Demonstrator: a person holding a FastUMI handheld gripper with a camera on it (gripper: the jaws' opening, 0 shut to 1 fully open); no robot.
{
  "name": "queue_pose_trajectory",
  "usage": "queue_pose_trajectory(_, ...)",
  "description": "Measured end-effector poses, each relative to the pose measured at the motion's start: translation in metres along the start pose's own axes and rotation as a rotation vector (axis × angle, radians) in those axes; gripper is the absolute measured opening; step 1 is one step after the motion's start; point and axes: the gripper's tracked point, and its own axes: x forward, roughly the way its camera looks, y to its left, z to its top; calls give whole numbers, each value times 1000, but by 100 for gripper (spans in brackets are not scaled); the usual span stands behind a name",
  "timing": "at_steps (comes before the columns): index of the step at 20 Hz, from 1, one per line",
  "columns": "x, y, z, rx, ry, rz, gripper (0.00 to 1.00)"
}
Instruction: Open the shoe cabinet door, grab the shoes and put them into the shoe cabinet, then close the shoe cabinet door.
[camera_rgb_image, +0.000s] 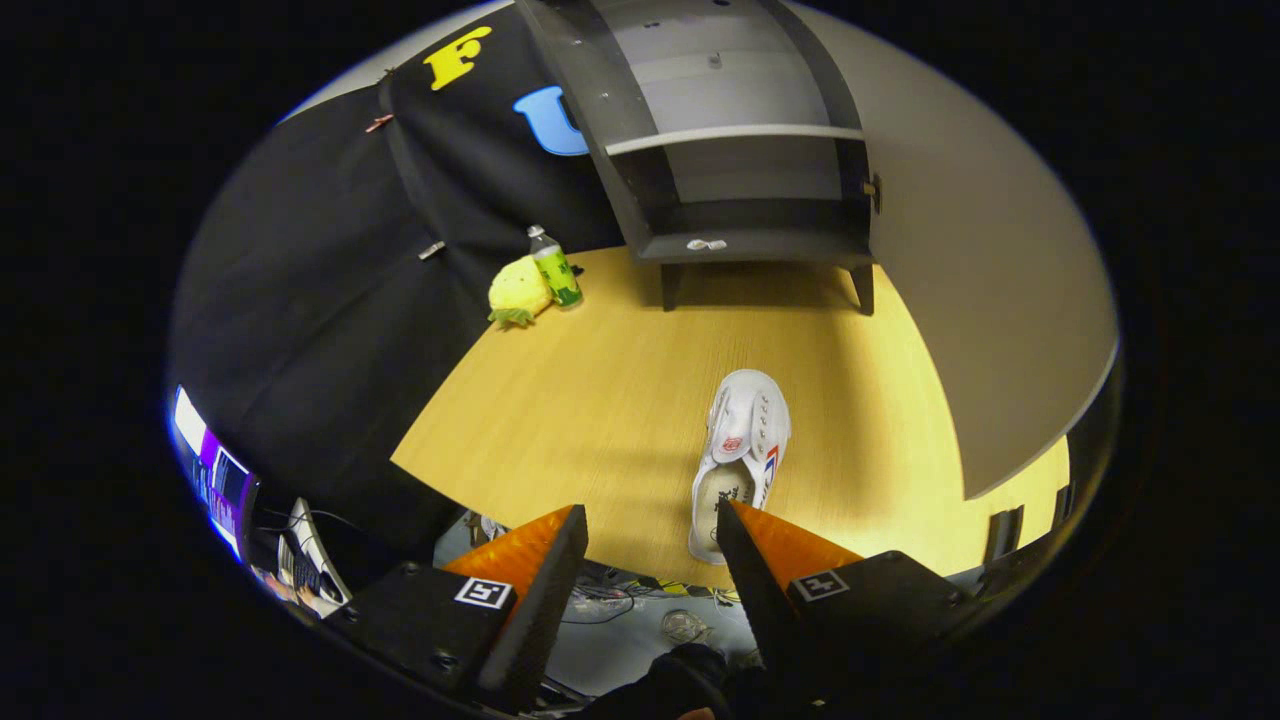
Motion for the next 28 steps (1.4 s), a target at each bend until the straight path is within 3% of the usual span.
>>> queue_pose_trajectory(4,56,-13,-17,22,29,-89,86)
queue_pose_trajectory(7,88,-22,-24,33,42,-146,78)
queue_pose_trajectory(10,108,-34,-22,9,19,-207,78)
queue_pose_trajectory(13,125,-40,-17,44,12,-251,55)
queue_pose_trajectory(20,152,-58,-8,51,-33,-368,50)
queue_pose_trajectory(22,150,-64,-8,23,-47,-402,32)
queue_pose_trajectory(25,152,-62,-6,-35,-40,-386,7)
queue_pose_trajectory(28,151,-59,-3,-12,-22,-360,6)
